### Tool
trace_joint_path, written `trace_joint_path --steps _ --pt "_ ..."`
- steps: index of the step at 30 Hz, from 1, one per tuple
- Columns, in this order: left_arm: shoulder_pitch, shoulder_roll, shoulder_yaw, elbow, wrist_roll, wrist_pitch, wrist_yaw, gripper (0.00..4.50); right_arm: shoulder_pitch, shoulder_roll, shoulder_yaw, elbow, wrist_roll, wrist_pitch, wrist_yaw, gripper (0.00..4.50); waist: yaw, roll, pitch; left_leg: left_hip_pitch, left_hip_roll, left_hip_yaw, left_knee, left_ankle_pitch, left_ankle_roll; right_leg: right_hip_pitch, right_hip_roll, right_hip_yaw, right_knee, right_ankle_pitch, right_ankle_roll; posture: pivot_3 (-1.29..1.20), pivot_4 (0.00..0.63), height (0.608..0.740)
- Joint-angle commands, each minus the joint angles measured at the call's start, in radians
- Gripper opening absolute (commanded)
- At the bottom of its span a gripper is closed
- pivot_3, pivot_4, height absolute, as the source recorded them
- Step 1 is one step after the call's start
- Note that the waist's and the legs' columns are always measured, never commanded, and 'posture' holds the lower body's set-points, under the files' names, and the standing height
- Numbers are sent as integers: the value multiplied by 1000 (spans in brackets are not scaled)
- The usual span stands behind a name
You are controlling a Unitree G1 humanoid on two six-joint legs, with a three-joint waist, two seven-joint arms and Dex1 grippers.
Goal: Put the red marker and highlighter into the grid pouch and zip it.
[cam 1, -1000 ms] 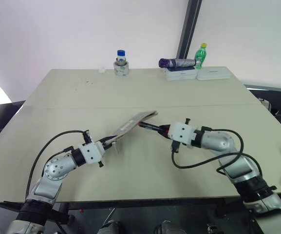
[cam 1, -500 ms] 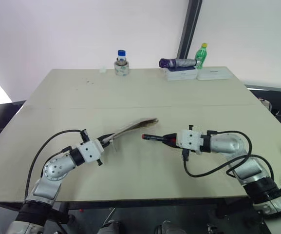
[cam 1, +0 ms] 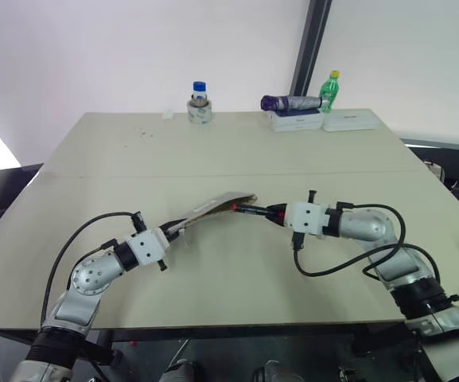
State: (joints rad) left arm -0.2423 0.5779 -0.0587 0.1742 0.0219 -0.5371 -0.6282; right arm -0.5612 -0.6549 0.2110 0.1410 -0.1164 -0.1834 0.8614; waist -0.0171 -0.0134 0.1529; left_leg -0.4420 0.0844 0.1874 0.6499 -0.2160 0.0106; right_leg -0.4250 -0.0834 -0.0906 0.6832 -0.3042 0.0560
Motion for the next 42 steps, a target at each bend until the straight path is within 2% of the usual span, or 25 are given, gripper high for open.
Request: trace_joint_path --steps 1,11,18,22,26,28,30,34,37,40,42 --pt "-8 6 8 -24 3 -16 5 0 -41 7 14 2 -52 -40 -31 356 0 0 0 0 0 0 0 0 0 0 0 0 0 0 0 0 150 738" --pt "-36 -1 -25 -30 22 -20 -17 0 -199 95 198 106 -301 -224 -119 356 0 0 0 0 0 1 0 1 -1 -1 0 0 1 0 0 0 150 738" --pt "-35 11 -24 -57 -26 -40 -55 0 -262 152 220 198 -246 -362 -85 356 0 0 0 0 0 2 0 1 -1 -1 0 0 1 0 0 0 150 738" --pt "-15 22 -9 -64 -58 -53 -71 0 -278 167 193 244 -165 -348 -23 356 -2 0 0 0 0 2 0 1 -1 -1 1 0 1 0 0 0 150 738" --pt "-7 24 -1 -66 -67 -45 -68 0 -281 153 176 255 -190 -375 -62 2291 -2 0 0 0 0 2 0 1 -1 -1 1 0 1 0 0 0 150 738" --pt "-8 23 2 -57 -57 -41 -56 0 -270 124 174 233 -171 -408 -36 3314 1 0 0 0 0 2 0 1 -1 -1 0 0 1 0 0 0 150 738" --pt "-7 20 3 -53 -58 -31 -52 0 -257 109 149 191 -114 -390 -8 3314 2 0 0 0 0 2 1 1 -1 -1 0 0 1 0 0 0 150 738" --pt "-9 15 4 -32 -24 -23 -21 0 -208 43 81 38 33 -302 68 3314 1 0 0 0 0 1 0 1 -1 -1 0 0 1 0 0 0 150 738" --pt "-13 10 5 -16 -10 -17 0 0 -150 41 20 -69 153 -145 79 3314 2 0 0 0 0 0 0 1 -1 0 0 0 1 0 0 0 150 738" --pt "-34 -5 -22 -11 38 -13 24 0 33 10 -21 -296 390 202 120 3314 7 -1 0 0 0 -1 1 1 -1 1 0 0 1 0 0 0 150 738" --pt "-45 -1 -46 -9 79 -32 23 0 123 -8 -9 -395 451 368 125 3314 8 -1 -1 0 0 -3 1 0 0 2 0 0 1 0 0 0 150 738"
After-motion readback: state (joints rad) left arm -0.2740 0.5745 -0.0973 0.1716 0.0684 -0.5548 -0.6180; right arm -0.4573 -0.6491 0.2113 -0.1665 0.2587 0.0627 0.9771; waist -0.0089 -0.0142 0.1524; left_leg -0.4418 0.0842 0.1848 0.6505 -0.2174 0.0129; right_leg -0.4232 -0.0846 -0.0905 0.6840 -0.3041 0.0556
